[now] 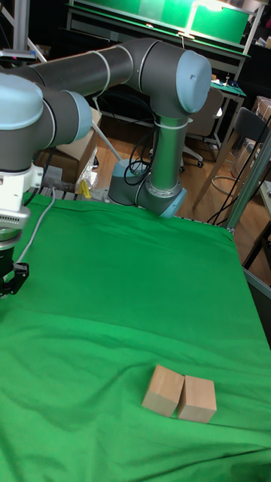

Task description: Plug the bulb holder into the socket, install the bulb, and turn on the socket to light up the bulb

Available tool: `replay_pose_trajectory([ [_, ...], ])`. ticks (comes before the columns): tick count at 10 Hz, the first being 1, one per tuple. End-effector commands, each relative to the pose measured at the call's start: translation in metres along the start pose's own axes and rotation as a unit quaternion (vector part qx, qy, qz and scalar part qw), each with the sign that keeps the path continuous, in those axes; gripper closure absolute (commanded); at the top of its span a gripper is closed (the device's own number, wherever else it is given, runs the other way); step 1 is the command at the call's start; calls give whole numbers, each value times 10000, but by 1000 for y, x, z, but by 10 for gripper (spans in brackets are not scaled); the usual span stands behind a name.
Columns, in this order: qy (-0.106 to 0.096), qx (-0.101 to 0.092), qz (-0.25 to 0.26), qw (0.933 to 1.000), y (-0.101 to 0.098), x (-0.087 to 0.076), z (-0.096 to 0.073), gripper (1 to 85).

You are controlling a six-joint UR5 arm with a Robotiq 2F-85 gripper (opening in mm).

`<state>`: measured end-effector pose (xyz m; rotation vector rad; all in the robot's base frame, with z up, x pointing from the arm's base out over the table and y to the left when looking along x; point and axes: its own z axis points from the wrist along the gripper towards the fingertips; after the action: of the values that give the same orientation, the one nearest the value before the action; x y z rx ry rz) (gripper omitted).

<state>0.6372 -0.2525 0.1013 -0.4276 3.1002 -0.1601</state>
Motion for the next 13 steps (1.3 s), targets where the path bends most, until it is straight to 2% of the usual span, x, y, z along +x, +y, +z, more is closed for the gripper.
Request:
replay_pose_trajectory([
  [1, -165, -94, -507, 9985, 4, -6, -2, 37],
  [3, -43, -67, -1037, 9946, 0, 0, -2, 7],
  [4, 7, -86, -1652, 9862, -2, 2, -3, 20],
  [5, 29, -306, -2132, 9765, 11, 5, -2, 27],
  [6, 53, -723, -2503, 9654, 33, 11, -2, 60],
  [7, 152, -861, -2960, 9512, 38, 19, -3, 67],
  [8, 165, -803, -3199, 9439, 35, 19, -2, 97],
  [9, 317, -586, -3388, 9385, 21, 22, 1, 187],
  [10, 533, -279, -3783, 9237, 1, 25, 4, 237],
  [11, 532, -248, -3924, 9179, 2, 25, 6, 243],
  [13, 456, -368, -4117, 9094, 9, 24, 6, 260],
])
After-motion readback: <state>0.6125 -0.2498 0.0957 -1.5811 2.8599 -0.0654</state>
